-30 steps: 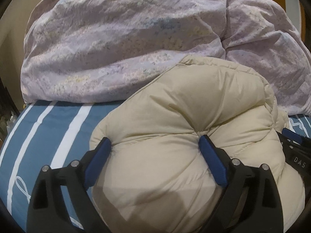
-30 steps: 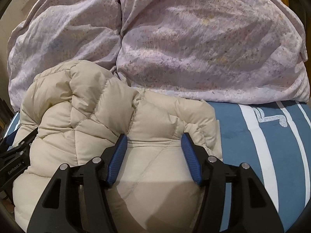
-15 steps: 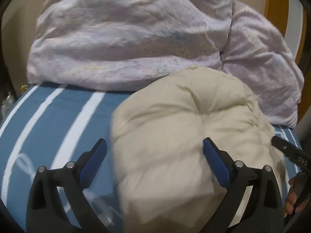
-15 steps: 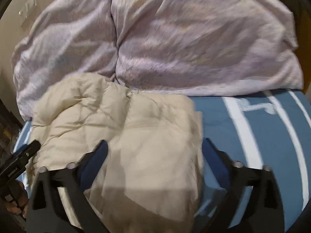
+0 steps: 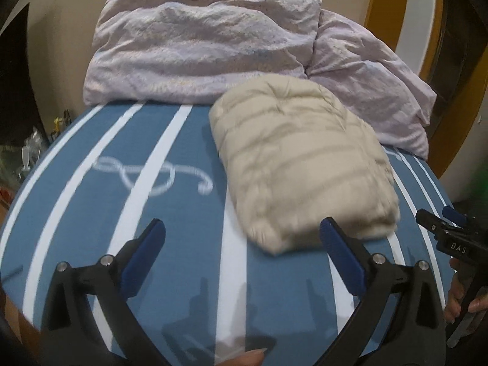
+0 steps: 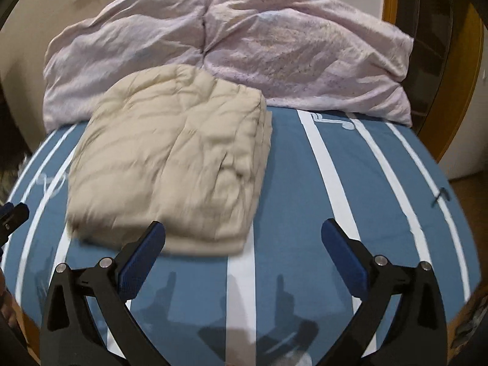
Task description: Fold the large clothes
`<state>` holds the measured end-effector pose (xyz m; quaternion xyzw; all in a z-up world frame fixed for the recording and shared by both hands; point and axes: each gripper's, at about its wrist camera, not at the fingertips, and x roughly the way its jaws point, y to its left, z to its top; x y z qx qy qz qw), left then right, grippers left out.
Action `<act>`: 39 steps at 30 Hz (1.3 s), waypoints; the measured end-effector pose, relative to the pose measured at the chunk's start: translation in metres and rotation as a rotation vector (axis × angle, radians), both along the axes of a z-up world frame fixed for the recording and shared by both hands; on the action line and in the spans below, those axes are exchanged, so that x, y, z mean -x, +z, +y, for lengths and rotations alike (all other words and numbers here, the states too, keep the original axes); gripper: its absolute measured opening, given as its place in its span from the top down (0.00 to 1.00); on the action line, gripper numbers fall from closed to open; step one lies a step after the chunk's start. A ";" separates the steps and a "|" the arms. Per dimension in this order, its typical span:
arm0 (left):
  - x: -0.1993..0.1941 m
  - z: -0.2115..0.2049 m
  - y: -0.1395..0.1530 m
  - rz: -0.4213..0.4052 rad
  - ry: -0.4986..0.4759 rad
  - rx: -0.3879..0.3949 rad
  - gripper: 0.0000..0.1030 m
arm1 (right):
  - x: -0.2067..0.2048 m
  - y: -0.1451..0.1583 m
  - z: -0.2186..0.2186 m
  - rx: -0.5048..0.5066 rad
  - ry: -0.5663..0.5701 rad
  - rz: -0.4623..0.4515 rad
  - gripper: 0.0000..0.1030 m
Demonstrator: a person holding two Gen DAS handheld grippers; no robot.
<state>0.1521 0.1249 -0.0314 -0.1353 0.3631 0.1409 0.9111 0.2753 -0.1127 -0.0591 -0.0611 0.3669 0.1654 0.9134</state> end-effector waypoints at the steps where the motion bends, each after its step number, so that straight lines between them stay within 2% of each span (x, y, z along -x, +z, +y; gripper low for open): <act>1: 0.007 -0.003 -0.002 0.003 0.001 0.000 0.02 | 0.010 -0.001 -0.004 -0.018 0.012 0.003 0.01; 5: 0.031 -0.021 -0.009 0.010 0.014 -0.040 0.02 | 0.037 0.001 -0.009 -0.083 0.052 0.011 0.01; 11: 0.046 -0.035 -0.013 0.001 -0.013 -0.017 0.02 | 0.063 0.004 -0.006 -0.074 0.076 -0.018 0.01; 17: 0.047 -0.043 -0.013 0.007 -0.026 -0.015 0.02 | 0.064 0.001 -0.015 -0.158 0.073 0.044 0.01; 34: 0.050 -0.049 -0.004 0.021 -0.046 0.007 0.02 | 0.073 0.002 -0.013 -0.171 0.091 0.053 0.01; 39: 0.049 -0.048 -0.002 0.026 -0.060 0.039 0.02 | 0.075 0.003 -0.013 -0.175 0.094 0.060 0.01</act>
